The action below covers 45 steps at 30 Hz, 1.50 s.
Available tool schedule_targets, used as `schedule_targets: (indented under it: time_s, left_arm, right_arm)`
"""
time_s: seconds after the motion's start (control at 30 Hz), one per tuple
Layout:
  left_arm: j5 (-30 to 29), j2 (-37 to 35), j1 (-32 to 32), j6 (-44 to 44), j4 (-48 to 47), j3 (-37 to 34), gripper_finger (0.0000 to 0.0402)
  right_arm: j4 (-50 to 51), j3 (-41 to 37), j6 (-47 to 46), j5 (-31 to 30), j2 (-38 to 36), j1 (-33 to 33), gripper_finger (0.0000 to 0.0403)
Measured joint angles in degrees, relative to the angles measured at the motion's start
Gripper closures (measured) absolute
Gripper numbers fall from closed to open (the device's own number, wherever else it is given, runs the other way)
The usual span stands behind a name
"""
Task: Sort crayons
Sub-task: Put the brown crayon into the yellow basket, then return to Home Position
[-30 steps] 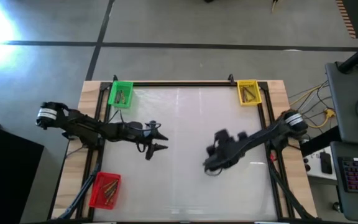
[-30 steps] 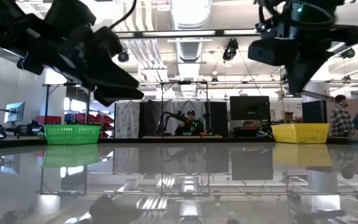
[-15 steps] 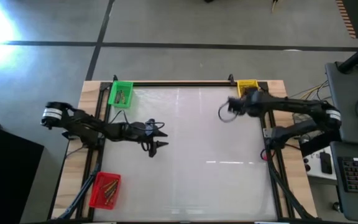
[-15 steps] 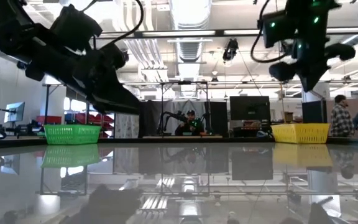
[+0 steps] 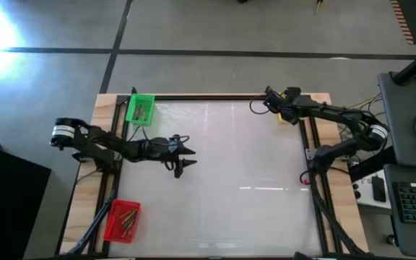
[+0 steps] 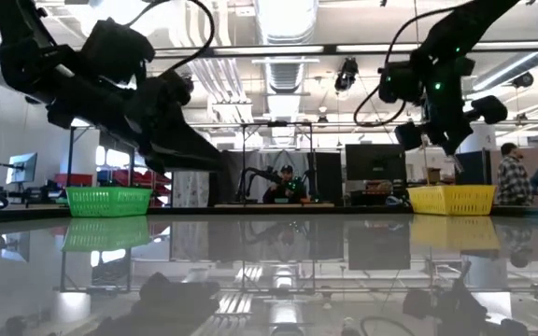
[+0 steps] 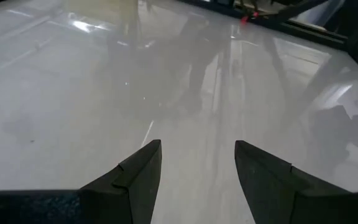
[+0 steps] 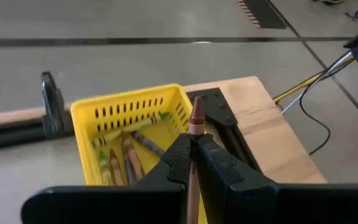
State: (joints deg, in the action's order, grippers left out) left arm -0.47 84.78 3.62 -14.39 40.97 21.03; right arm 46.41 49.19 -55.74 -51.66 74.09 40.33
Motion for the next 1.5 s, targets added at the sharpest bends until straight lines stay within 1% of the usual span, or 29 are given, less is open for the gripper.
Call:
schedule_targets:
  time_s: [0.17, 0.23, 0.33, 0.43, 0.57, 0.67, 0.8, 0.9, 1.0, 1.07, 1.13, 1.27, 1.4, 1.5]
  left_arm:
    - [-0.1, -2.5, 1.6, -0.8, 0.1, -2.6, 0.0214]
    - [-0.1, -4.7, 2.5, -2.5, 0.0, -4.0, 0.0214]
    - [-0.1, -9.7, 3.5, -3.0, 0.3, -5.8, 0.0214]
    - [-0.4, -14.6, 4.6, -2.7, -1.0, -7.0, 0.0214]
    - [-0.6, -19.2, 5.7, -2.6, -6.2, -7.0, 0.0214]
    - [-1.8, -21.3, 5.6, -1.9, -6.9, -6.9, 0.0214]
    - [-4.7, -24.0, 6.5, -0.4, -6.6, -6.8, 0.0214]
    - [-5.0, -25.4, 7.9, 0.6, -6.6, -6.7, 0.0214]
    - [-5.1, -26.4, 9.7, 0.8, -6.8, -6.7, 0.0214]
    - [-6.3, -27.5, 10.2, -0.2, -6.9, -6.7, 0.0215]
    - [-7.7, -28.9, 10.1, 0.2, -6.9, -6.7, 0.0218]
    - [-8.0, -32.3, 10.1, 1.9, -8.3, -6.7, 0.0232]
    - [-8.0, -35.8, 9.8, 2.0, -9.1, -7.5, 0.0247]
    - [-8.0, -38.5, 9.7, 3.1, -9.0, -8.9, 0.0262]
  right_arm:
    - [-5.4, 0.0, 2.2, 0.1, 4.0, 1.8, 0.039]
    - [-5.5, 0.5, 3.6, 2.9, 5.6, 2.6, 0.039]
    - [-5.6, 2.2, 8.4, 7.3, 8.1, 4.5, 0.039]
    - [-5.3, 4.6, 12.2, 9.8, 9.4, 5.4, 0.039]
    - [-5.2, 7.3, 15.9, 11.7, 9.6, 5.5, 0.0386]
    - [-4.7, 8.5, 18.2, 12.5, 9.0, 5.5, 0.0364]
    - [-2.9, 8.6, 19.9, 13.1, 8.5, 5.5, 0.031]
    - [-1.3, 8.1, 19.8, 12.7, 8.5, 5.8, 0.0271]
    - [-1.0, 7.3, 20.8, 13.2, 8.3, 5.6, 0.0257]
    - [-2.8, 6.2, 22.8, 14.5, 7.7, 4.2, 0.0257]
    - [-7.7, 4.7, 25.8, 17.9, 6.6, 2.5, 0.0259]
    - [-15.8, 1.8, 30.2, 23.8, 2.8, -2.5, 0.0269]
    - [-22.3, -1.9, 33.2, 28.6, -2.8, -10.0, 0.0281]
    - [-31.0, -6.2, 33.8, 34.2, -7.4, -17.3, 0.029]
